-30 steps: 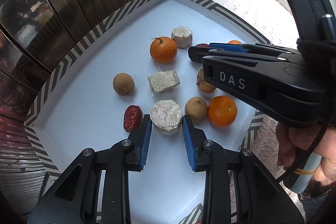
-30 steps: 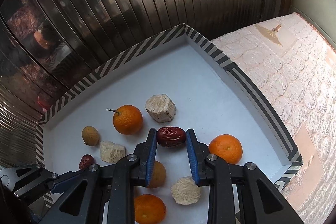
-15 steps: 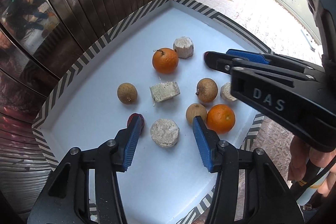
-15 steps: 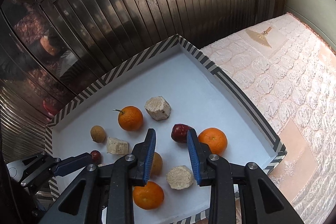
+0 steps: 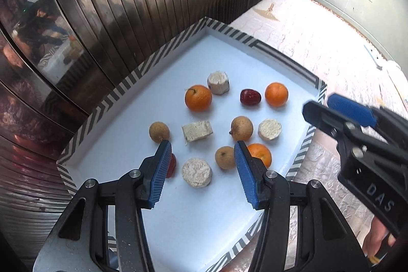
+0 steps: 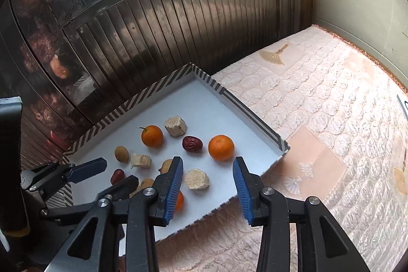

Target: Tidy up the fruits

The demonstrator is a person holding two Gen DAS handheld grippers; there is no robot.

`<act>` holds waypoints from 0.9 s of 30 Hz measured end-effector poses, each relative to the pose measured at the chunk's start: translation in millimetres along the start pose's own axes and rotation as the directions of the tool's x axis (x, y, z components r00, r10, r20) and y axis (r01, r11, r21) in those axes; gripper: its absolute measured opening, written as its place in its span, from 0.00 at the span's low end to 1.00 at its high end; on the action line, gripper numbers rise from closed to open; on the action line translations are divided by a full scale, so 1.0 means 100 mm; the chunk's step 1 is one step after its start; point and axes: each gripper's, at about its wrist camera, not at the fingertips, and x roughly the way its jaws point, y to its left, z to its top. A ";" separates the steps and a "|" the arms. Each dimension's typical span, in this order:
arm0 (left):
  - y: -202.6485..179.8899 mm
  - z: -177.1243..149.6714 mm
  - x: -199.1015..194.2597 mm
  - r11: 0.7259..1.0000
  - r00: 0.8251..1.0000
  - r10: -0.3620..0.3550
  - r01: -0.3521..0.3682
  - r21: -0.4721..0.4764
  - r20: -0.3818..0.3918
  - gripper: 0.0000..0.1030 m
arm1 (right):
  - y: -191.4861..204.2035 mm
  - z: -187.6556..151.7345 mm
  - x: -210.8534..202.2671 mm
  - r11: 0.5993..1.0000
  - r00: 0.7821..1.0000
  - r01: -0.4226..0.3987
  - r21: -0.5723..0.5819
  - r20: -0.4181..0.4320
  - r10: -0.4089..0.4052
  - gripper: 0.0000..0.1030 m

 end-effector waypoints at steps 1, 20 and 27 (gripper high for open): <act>-0.01 0.01 -0.02 1.000 1.000 -0.001 0.001 -0.004 0.011 0.50 | -0.02 -0.03 -0.04 1.000 1.000 0.004 0.010 0.005 -0.004 0.39; 0.09 0.01 -0.31 0.999 0.996 0.026 -0.022 -0.040 0.088 0.50 | -0.03 -0.21 -0.32 1.000 1.000 0.021 -0.008 0.003 -0.021 0.42; 0.11 0.01 -0.31 0.999 0.996 0.027 -0.023 -0.048 0.087 0.50 | 0.05 -0.21 -0.29 0.999 1.000 0.019 -0.027 -0.005 -0.019 0.42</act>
